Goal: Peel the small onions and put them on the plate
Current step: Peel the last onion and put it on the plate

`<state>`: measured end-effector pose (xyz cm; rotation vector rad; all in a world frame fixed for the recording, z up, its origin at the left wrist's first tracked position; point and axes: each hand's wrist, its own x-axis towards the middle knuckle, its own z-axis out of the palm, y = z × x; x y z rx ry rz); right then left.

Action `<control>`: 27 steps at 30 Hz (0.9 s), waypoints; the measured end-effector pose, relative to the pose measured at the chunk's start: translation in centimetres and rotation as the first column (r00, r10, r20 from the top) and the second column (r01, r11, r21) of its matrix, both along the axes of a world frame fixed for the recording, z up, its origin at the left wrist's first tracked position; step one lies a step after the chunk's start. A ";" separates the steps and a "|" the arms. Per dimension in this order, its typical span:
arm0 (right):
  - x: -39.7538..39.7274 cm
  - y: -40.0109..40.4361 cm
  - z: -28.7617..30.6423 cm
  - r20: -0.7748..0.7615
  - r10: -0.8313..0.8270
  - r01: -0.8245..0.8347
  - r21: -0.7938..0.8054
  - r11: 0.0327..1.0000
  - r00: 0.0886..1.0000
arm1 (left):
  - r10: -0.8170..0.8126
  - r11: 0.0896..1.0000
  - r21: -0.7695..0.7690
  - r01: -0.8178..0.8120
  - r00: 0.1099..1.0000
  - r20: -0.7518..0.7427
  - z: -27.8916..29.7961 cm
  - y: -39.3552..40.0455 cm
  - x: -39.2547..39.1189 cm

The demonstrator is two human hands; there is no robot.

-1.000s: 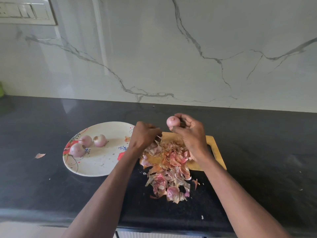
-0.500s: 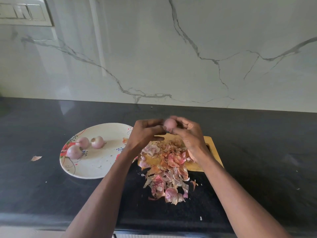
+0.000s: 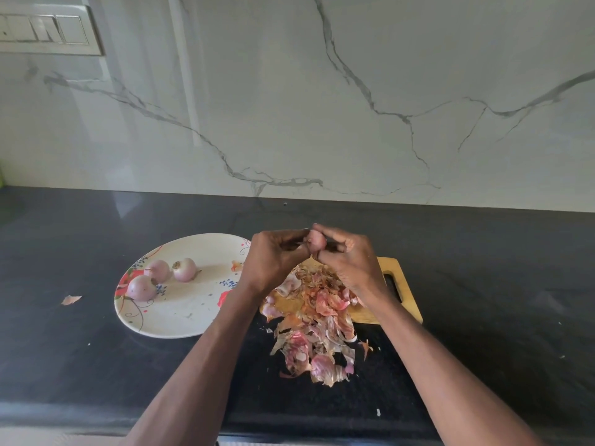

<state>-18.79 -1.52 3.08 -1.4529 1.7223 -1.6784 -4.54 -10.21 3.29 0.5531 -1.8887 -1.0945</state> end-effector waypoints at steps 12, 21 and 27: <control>0.2 -0.2 -0.6 -0.007 -0.037 0.037 -0.039 0.999 0.999 | 0.078 0.996 -0.043 -0.080 0.997 -0.028 -0.4 0.5 -0.4; 0.3 -0.6 -1.2 0.045 -0.012 0.013 -0.023 1.000 0.999 | 0.143 0.989 -0.026 -0.143 0.990 -0.018 -0.4 1.0 -0.7; 0.2 -0.6 -0.8 0.178 0.062 -0.063 0.004 0.998 0.982 | 0.153 0.987 0.044 -0.152 0.988 -0.019 -0.4 0.8 -0.6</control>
